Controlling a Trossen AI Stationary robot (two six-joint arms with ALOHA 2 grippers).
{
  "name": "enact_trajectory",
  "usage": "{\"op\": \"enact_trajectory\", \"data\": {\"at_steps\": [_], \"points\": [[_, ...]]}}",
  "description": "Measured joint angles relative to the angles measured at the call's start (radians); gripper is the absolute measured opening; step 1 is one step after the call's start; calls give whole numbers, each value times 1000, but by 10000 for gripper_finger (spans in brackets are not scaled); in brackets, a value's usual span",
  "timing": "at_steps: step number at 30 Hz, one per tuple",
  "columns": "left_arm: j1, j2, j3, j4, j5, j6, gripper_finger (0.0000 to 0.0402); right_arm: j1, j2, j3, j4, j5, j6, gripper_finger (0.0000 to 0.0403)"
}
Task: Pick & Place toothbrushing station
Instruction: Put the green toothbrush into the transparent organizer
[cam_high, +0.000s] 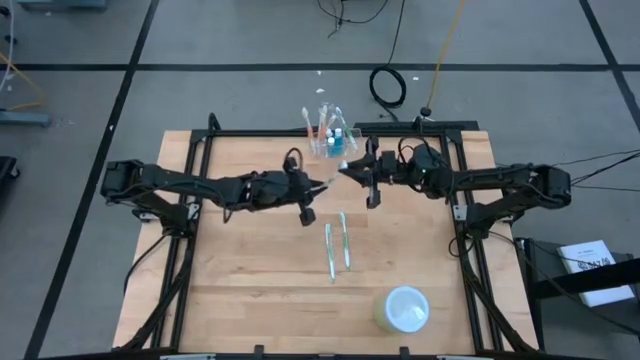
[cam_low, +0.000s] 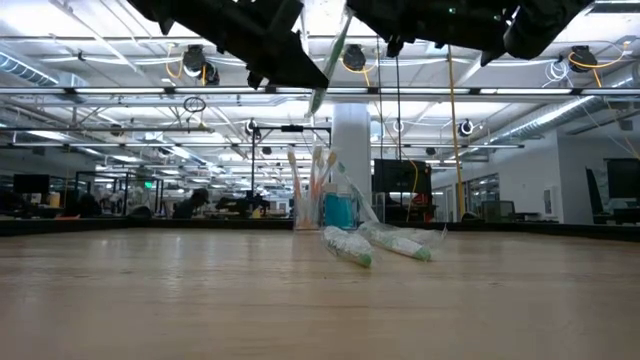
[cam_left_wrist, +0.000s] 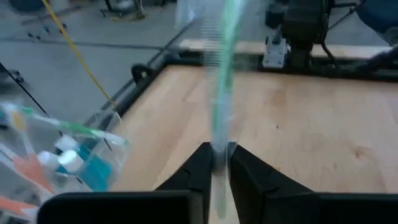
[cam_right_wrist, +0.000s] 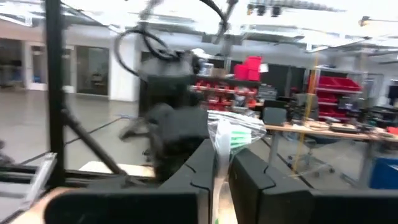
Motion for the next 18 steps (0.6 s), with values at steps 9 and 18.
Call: {"op": "enact_trajectory", "data": {"at_steps": [9, 18], "points": [[-27, -128, 2, 2, -169, 99, 184, -179, 1, 8, -50, 106, -4, 13], [-23, -166, 2, -77, -204, 106, 259, -379, 34, 108, -191, 168, 43, 13]]}}
